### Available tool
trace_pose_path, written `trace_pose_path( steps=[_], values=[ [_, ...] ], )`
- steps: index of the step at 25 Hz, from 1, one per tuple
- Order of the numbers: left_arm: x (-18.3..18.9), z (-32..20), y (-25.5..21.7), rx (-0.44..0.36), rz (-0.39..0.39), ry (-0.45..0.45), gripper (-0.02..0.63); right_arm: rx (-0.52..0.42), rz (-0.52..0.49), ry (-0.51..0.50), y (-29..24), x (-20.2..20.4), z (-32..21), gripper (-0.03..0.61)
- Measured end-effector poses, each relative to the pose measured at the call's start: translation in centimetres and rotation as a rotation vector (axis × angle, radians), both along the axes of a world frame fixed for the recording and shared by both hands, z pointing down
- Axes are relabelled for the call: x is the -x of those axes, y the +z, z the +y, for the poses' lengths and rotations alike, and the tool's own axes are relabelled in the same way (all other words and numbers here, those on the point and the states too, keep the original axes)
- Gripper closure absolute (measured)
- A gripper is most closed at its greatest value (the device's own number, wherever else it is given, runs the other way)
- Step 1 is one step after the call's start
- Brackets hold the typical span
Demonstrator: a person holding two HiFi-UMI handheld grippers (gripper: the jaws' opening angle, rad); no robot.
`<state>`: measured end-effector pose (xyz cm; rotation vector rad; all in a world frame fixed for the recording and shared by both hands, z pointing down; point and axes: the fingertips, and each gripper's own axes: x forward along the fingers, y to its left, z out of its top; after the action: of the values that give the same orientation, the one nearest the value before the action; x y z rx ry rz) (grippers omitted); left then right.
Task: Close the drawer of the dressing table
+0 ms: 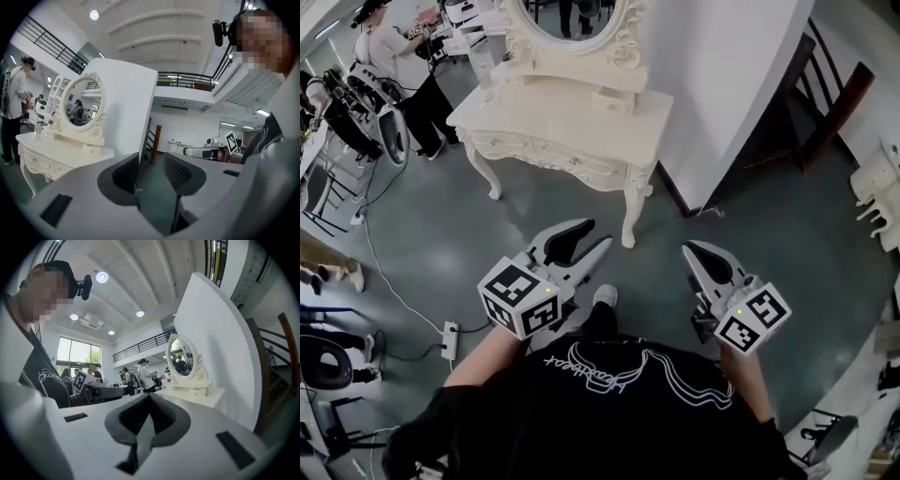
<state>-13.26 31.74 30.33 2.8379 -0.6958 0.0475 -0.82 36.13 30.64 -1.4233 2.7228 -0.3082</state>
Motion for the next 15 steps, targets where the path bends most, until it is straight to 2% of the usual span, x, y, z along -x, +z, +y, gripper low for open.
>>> trace_pose_path(
  steps=[5,11,15],
  values=[
    [-0.2,-2.2,0.6,-0.015,-0.014,-0.028,0.416,0.001,0.002,0.016,0.2,-1.0,-1.1,0.575],
    [-1.2,-5.2,0.6,-0.056,-0.027,-0.044,0.405,0.01,-0.013,0.032,0.6,-2.4,-3.9,0.574],
    [-2.1,-8.9,1.2,-0.043,-0.036,-0.038,0.405,0.017,0.005,0.03,0.8,-3.1,-7.4,0.575]
  ],
)
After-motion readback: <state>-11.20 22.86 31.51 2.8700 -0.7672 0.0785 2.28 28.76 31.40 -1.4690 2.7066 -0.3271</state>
